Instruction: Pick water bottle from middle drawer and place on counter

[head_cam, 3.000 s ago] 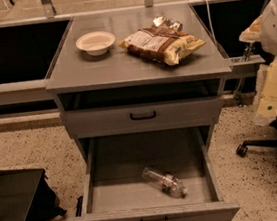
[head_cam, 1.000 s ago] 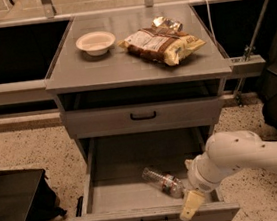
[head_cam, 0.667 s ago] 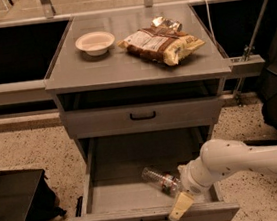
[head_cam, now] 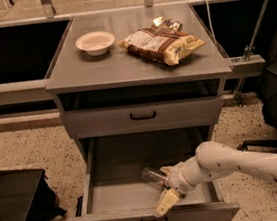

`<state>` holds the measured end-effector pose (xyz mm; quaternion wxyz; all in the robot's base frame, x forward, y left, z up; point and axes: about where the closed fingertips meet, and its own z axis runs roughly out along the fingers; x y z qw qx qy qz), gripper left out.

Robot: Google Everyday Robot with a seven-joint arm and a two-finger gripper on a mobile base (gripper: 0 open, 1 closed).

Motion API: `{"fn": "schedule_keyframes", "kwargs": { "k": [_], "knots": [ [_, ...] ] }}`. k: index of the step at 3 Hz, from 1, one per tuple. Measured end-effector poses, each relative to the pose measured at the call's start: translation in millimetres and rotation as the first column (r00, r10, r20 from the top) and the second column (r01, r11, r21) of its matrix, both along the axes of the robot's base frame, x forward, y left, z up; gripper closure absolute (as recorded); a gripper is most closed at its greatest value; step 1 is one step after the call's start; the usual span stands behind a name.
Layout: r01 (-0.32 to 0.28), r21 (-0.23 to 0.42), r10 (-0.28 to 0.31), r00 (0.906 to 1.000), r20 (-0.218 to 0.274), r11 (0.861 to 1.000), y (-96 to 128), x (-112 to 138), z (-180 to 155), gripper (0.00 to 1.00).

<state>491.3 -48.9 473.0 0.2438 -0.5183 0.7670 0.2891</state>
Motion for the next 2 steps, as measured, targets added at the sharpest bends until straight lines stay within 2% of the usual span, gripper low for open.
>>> {"fn": "schedule_keyframes", "kwargs": {
  "k": [1,2],
  "knots": [
    [0.000,0.000,0.000,1.0000,-0.001,1.000,0,0,0,0.00],
    [0.063,0.010,-0.063,0.9980,0.006,0.998,0,35,-14,0.00]
  ]
}}
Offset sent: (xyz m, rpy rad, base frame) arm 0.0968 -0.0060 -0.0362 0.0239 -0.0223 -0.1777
